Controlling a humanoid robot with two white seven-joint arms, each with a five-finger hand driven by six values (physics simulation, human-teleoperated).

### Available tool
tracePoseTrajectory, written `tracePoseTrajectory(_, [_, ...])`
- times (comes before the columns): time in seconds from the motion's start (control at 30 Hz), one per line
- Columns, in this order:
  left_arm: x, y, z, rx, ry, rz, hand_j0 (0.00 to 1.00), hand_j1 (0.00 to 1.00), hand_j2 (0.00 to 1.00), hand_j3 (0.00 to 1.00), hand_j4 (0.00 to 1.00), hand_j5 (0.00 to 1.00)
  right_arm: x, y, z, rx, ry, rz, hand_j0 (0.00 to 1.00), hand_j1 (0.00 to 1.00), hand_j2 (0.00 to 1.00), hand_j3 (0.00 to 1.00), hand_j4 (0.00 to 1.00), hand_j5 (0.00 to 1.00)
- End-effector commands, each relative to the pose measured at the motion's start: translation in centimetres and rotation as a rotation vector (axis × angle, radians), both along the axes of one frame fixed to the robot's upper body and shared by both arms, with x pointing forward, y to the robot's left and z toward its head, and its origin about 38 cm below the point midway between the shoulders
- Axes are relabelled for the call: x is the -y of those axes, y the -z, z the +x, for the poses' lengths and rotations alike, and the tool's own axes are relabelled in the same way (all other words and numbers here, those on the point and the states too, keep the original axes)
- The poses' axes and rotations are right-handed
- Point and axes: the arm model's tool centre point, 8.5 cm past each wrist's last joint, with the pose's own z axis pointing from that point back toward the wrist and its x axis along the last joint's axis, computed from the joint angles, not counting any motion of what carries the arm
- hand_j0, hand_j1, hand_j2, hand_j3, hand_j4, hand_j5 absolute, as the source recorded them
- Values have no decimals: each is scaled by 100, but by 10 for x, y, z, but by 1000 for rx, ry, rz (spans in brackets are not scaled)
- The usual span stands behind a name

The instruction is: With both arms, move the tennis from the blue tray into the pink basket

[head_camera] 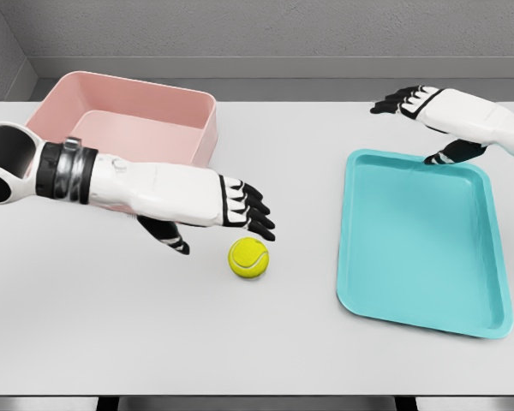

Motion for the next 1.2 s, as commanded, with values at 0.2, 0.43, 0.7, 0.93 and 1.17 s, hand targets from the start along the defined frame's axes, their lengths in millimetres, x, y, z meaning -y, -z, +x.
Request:
tracePoseTrajectory(0.2, [17, 15, 39, -125, -202, -1, 100, 100, 100, 100, 100, 100, 9, -3, -1, 14, 24, 16, 100, 100, 100, 100, 100, 100])
tracePoseTrajectory(0.43, [10, 12, 10, -93, -139, 42, 100, 100, 100, 100, 100, 100, 6, -1, -1, 7, 17, 14, 100, 100, 100, 100, 100, 100])
tracePoseTrajectory(0.7, [31, 25, 6, -122, -89, 72, 100, 100, 100, 100, 100, 100, 5, -3, 0, 11, 16, 18, 100, 100, 100, 100, 100, 100])
tracePoseTrajectory(0.93, [34, 34, 21, -123, -124, 86, 100, 100, 100, 100, 100, 100, 6, -3, 0, 11, 19, 19, 100, 100, 100, 100, 100, 100])
tracePoseTrajectory(1.17, [31, 57, 24, -147, -152, 111, 100, 100, 100, 100, 100, 100, 7, -2, 0, 10, 22, 19, 100, 100, 100, 100, 100, 100])
